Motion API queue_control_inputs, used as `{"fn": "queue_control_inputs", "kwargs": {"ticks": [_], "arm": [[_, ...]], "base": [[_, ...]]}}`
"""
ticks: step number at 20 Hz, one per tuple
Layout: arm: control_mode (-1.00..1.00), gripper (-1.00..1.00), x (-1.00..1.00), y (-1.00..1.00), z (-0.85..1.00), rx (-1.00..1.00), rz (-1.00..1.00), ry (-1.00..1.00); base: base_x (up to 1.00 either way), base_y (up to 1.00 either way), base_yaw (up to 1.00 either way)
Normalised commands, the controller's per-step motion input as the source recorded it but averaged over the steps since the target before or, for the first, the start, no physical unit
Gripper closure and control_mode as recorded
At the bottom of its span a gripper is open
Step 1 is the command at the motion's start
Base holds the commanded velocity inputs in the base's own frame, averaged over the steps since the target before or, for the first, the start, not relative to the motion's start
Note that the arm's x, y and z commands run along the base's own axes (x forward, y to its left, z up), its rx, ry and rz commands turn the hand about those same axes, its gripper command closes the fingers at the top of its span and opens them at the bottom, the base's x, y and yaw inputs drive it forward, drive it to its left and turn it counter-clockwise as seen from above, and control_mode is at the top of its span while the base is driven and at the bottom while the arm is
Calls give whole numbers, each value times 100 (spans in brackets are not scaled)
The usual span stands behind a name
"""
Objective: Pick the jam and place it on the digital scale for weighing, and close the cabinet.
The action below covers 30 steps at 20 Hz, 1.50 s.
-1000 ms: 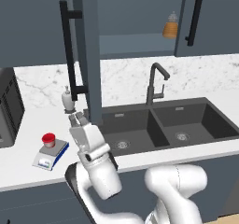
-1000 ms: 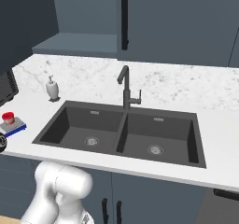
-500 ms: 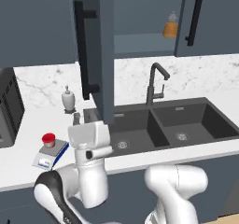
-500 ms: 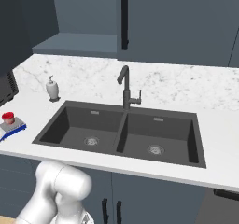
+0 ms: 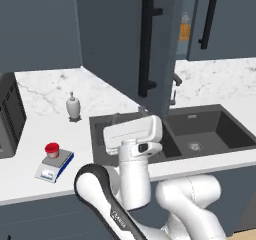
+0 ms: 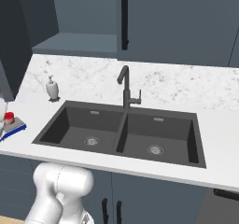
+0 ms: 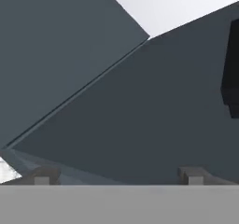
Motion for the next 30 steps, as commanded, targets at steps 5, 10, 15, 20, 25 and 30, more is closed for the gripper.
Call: {"fn": "queue_control_inputs", "kwargs": {"ticks": [5,10,15,20,25,30], "arm": [[-100,-100,-10,-52,80,26,-8,7],[-100,-100,-7,-45,80,23,-8,8],[-100,-100,0,-41,61,23,-6,15],[-100,-100,19,-6,9,10,-1,6],[-100,-100,46,0,0,1,-4,7],[-100,-100,95,-1,0,0,-7,16]], "base": [[0,0,0],[0,0,0],[0,0,0],[0,0,0],[0,0,0],[0,0,0]]}}
